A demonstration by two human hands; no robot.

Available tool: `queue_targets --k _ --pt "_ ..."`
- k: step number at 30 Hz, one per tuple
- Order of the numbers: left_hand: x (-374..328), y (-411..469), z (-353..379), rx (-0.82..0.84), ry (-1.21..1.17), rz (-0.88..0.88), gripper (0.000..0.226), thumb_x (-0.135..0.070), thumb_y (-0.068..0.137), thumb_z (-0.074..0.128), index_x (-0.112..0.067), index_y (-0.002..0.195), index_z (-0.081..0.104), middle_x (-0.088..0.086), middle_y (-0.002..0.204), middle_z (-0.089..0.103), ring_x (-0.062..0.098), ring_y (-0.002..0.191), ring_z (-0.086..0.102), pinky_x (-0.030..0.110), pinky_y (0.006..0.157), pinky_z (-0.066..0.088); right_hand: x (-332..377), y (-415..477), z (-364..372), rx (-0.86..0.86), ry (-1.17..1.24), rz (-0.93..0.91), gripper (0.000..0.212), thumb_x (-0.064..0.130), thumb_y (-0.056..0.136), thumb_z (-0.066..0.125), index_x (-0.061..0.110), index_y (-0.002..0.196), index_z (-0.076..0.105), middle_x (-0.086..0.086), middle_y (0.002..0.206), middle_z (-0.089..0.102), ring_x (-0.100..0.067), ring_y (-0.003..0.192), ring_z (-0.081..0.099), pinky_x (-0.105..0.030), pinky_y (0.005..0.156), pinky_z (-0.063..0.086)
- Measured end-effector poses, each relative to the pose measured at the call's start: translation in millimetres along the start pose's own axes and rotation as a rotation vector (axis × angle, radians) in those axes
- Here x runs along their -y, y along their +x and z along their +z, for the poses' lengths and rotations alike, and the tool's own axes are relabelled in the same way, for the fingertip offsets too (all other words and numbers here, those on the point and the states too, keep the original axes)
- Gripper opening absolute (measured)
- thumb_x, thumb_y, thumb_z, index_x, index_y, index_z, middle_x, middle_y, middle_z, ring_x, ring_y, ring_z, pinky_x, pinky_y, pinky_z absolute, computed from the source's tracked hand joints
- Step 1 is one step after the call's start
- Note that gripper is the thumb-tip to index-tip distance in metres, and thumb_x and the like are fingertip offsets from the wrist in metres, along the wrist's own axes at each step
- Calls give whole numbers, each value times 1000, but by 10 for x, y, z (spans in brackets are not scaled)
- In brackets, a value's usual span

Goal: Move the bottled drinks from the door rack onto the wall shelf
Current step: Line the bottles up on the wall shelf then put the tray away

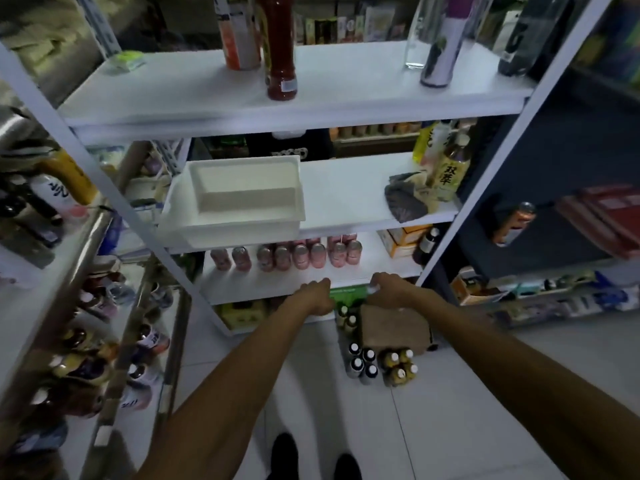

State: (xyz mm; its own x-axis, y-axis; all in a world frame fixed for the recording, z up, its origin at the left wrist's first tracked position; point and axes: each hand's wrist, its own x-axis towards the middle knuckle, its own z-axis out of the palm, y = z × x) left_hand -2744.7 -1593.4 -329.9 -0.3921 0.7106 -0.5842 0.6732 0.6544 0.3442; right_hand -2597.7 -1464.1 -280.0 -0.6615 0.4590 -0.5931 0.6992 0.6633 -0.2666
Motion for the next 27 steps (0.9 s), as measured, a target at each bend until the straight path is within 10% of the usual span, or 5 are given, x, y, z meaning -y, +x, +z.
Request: queue_targets --k 3,7,10,15,27 --pt "119 213 182 61 36 51 66 -38 89 53 -10 145 30 13 148 38 35 128 42 38 100 41 -52 124 135 43 51 85 37 33 93 59 6 119 54 -12 113 60 -34 112 57 -32 79 47" --pt "490 511 448 143 33 28 75 -39 90 55 -10 151 24 17 154 28 35 137 35 41 108 36 -229 396 565 45 119 132 90 78 76 49 8 133 52 -12 131 60 -33 110 59 -45 91 50" --pt "839 780 775 235 9 -17 69 -43 94 55 -9 149 30 11 153 32 32 135 39 41 108 37 -199 424 922 98 230 194 45 29 97 54 -2 130 51 -18 129 56 -32 113 55 -38 93 45" --pt "1081 1036 1324 400 -43 -80 77 -34 99 51 -6 155 5 13 161 11 30 147 19 37 116 24 -512 603 1646 139 371 286 34 28 93 60 4 114 51 -13 104 55 -24 79 57 -33 60 48" --pt "1534 2446 2929 409 111 -126 56 -34 97 43 -12 146 28 12 146 43 32 127 46 43 105 38 -1395 2483 3131 -87 594 363 19 18 88 61 1 94 56 -20 100 62 -38 99 59 -44 80 48"
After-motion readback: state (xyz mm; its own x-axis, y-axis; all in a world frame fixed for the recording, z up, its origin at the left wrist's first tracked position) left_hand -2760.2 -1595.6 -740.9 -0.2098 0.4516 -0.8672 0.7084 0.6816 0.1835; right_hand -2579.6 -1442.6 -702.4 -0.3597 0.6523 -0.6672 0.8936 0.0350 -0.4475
